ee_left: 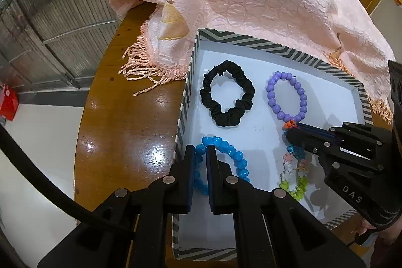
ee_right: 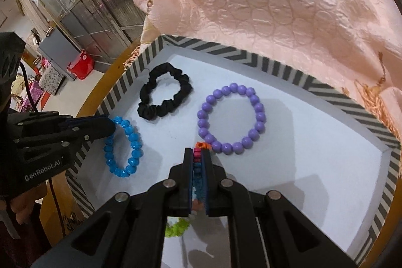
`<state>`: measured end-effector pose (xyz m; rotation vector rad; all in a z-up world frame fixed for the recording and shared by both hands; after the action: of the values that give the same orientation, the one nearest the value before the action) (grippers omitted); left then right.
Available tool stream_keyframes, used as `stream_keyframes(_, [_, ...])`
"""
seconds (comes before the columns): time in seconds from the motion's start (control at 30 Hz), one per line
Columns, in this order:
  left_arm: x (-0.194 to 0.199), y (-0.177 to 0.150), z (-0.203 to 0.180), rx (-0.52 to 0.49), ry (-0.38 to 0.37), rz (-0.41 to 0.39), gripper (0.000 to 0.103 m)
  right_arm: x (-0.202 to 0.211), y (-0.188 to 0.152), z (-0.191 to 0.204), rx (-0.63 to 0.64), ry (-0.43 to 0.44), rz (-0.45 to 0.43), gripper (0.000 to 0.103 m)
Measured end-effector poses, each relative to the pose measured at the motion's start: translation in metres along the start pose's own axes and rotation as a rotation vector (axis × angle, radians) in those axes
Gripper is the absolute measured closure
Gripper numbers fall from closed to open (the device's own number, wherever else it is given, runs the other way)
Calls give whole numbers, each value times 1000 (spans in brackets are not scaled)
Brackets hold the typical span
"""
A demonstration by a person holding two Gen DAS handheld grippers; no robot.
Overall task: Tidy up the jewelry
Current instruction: 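Lower both bracelets into the tray beside the others and open both tools, then move both tools back over the remaining jewelry pile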
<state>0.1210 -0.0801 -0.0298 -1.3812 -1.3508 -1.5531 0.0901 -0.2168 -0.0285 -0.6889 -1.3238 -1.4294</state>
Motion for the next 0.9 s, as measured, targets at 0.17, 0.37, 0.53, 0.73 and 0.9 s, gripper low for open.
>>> stream_keyframes(0.17, [-1, -2, -3, -6, -6, 6, 99, -1, 3, 1, 0, 14, 17, 94])
stream_keyframes(0.37, [8, -5, -7, -20, 12, -17, 87, 9, -3, 1, -18, 19, 9, 84])
stream_keyframes(0.53, [17, -11, -5, -5, 23, -34, 87, 28, -16, 4, -33, 4, -27, 80])
stream_keyframes(0.73, [29, -23, -7, -3, 29, -54, 87, 47, -31, 11, -72, -17, -69, 68])
stream_keyframes(0.9, [39, -35, -7, 8, 37, -77, 87, 58, -41, 15, -101, -37, -84, 63])
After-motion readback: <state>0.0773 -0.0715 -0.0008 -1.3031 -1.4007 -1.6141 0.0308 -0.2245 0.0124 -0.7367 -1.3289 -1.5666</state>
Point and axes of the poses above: each gripper's, at about its wrist camera, not at the fingertips, and x roughly against the way its jaws point, z to its left, y to its top, the point moved 2 cm from there along -x, roughly the way its jaws point, and after that the axes turned 6 degrees about z, right-handed, at the moved point
